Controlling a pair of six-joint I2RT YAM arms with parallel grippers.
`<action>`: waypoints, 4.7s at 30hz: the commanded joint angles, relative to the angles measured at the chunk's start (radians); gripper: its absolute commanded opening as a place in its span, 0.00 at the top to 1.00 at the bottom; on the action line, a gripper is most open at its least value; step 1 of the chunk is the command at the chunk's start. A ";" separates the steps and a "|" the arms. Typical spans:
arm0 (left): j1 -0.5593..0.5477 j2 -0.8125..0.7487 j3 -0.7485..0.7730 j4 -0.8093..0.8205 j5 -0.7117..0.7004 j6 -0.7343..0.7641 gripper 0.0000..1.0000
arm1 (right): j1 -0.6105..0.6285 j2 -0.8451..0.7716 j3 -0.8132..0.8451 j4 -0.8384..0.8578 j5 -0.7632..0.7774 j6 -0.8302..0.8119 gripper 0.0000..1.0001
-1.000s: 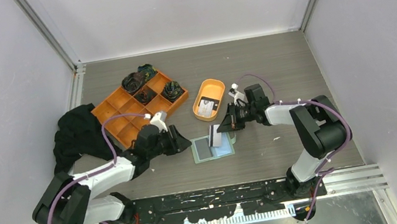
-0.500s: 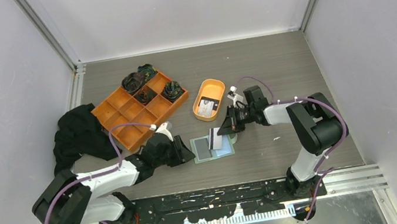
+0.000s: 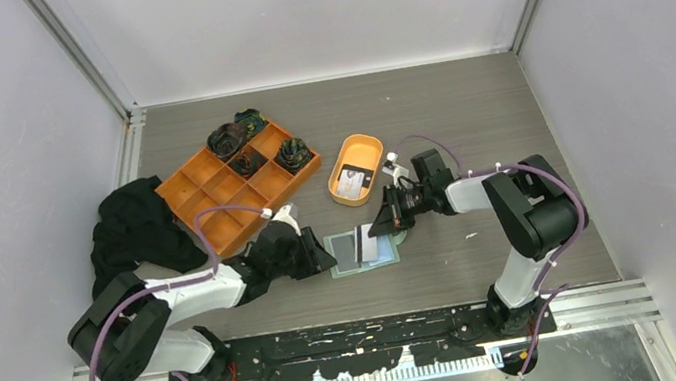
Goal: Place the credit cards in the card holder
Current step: Insert the credit card into the card holder.
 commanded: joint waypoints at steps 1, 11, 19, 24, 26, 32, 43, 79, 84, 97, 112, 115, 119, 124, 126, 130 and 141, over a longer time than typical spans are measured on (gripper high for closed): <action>-0.005 0.024 0.022 -0.013 -0.034 0.012 0.61 | 0.010 0.007 0.010 0.006 -0.021 -0.025 0.99; -0.005 0.056 0.051 -0.021 -0.030 0.028 0.64 | 0.022 0.030 0.043 -0.087 -0.045 -0.077 0.99; -0.005 0.081 0.064 -0.012 -0.012 0.028 0.65 | 0.040 0.057 0.070 -0.115 -0.034 -0.073 0.99; -0.006 0.088 0.067 -0.009 -0.010 0.028 0.66 | 0.040 0.074 0.078 -0.115 -0.038 -0.057 0.98; -0.005 0.094 0.070 -0.007 -0.007 0.028 0.66 | 0.040 0.080 0.078 -0.115 -0.037 -0.053 0.98; -0.007 0.101 0.075 -0.006 -0.005 0.028 0.66 | 0.040 0.096 0.089 -0.131 -0.037 -0.046 0.98; -0.008 0.127 0.090 0.000 0.007 0.030 0.67 | 0.046 0.117 0.108 -0.181 -0.020 -0.043 0.98; -0.009 0.119 0.079 -0.030 -0.030 0.040 0.69 | 0.032 0.073 0.160 -0.407 0.115 -0.088 0.99; -0.008 0.132 0.082 -0.011 -0.019 0.039 0.69 | 0.042 0.091 0.164 -0.398 0.098 -0.077 0.99; -0.009 0.161 0.088 0.017 0.004 0.031 0.70 | 0.065 0.145 0.185 -0.377 0.065 -0.039 0.99; -0.008 -0.157 0.076 -0.172 -0.171 0.106 0.59 | 0.029 0.160 0.132 -0.222 0.057 0.055 0.96; -0.017 -0.232 0.078 -0.195 -0.152 0.114 0.60 | 0.028 0.163 0.119 -0.185 0.046 0.069 0.96; -0.095 -0.246 0.101 -0.182 -0.162 0.112 0.63 | 0.028 0.172 0.101 -0.119 0.032 0.091 0.95; -0.318 -0.096 0.241 -0.166 -0.296 0.190 0.66 | 0.028 0.187 0.095 -0.087 0.023 0.099 0.94; -0.364 -0.030 0.307 -0.181 -0.329 0.210 0.67 | 0.028 0.189 0.095 -0.088 0.024 0.099 0.94; -0.408 0.100 0.423 -0.218 -0.381 0.217 0.69 | 0.026 0.191 0.099 -0.096 0.028 0.095 0.93; -0.430 0.387 0.623 -0.343 -0.447 0.173 0.72 | 0.021 0.192 0.103 -0.111 0.034 0.085 0.93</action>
